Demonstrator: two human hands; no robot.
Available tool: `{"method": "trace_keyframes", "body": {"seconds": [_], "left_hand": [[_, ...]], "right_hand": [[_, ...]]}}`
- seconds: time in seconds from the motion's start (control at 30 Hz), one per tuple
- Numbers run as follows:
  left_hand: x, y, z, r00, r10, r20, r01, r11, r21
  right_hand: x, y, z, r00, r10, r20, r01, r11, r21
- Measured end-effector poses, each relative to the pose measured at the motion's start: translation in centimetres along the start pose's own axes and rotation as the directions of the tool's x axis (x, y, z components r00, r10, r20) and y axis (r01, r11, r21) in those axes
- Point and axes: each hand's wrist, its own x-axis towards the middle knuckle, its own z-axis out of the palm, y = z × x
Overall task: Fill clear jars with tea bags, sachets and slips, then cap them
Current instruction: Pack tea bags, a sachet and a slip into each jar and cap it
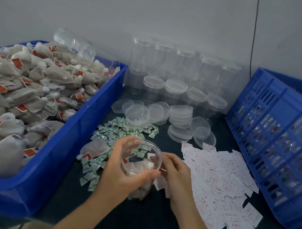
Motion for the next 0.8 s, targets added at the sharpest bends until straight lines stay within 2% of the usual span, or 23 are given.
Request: {"method": "trace_keyframes", "body": {"seconds": [0.1, 0.17, 0.2, 0.27, 0.3, 0.33, 0.43, 0.5, 0.57, 0.63, 0.73, 0.8], "left_hand": [[-0.1, 0.1, 0.4, 0.999, 0.034, -0.027, -0.034, 0.999, -0.018], [0.0, 0.1, 0.4, 0.999, 0.037, -0.029, -0.038, 0.999, -0.036], [0.0, 0.0, 0.4, 0.999, 0.034, -0.033, -0.036, 0.998, -0.044], [-0.1, -0.1, 0.4, 0.999, 0.033, -0.039, -0.035, 0.998, -0.059], [-0.1, -0.1, 0.4, 0.999, 0.029, -0.039, -0.032, 0.998, -0.063], [-0.1, -0.2, 0.5, 0.999, 0.025, -0.038, -0.027, 0.997, -0.065], [-0.2, -0.4, 0.6, 0.999, 0.024, -0.044, -0.027, 0.998, -0.064], [-0.1, -0.5, 0.6, 0.999, 0.028, -0.042, -0.030, 0.998, -0.056], [-0.1, -0.5, 0.6, 0.999, 0.035, -0.041, -0.037, 0.998, -0.052], [-0.1, -0.6, 0.6, 0.999, 0.029, -0.041, -0.031, 0.998, -0.052], [-0.2, -0.9, 0.7, 0.998, 0.018, -0.053, -0.021, 0.999, -0.049], [-0.3, -1.0, 0.7, 0.998, 0.008, -0.061, -0.011, 0.998, -0.057]], "right_hand": [[2.2, -0.6, 0.4, 0.997, -0.048, 0.061, 0.058, 0.984, -0.166], [4.0, -0.5, 1.0, 0.990, -0.063, 0.125, 0.102, 0.936, -0.337], [4.9, -0.2, 1.3, 0.984, -0.054, 0.171, 0.128, 0.878, -0.460], [6.4, 0.6, 1.9, 0.965, -0.007, 0.264, 0.202, 0.661, -0.723], [6.9, 0.8, 2.1, 0.956, 0.009, 0.293, 0.237, 0.561, -0.793], [7.3, 1.0, 2.2, 0.951, 0.010, 0.310, 0.261, 0.512, -0.818], [7.6, 1.6, 2.1, 0.951, 0.027, 0.308, 0.251, 0.514, -0.820], [6.8, 1.4, 1.7, 0.938, -0.024, 0.346, 0.318, 0.460, -0.829], [6.1, 0.7, 1.1, 0.934, -0.121, 0.336, 0.349, 0.510, -0.786], [5.4, -1.0, 0.7, 0.939, -0.228, 0.259, 0.345, 0.650, -0.677], [4.2, -4.6, 0.2, 0.945, -0.313, 0.094, 0.324, 0.856, -0.404], [3.4, -6.7, 0.0, 0.946, -0.316, 0.078, 0.325, 0.925, -0.195]]}}
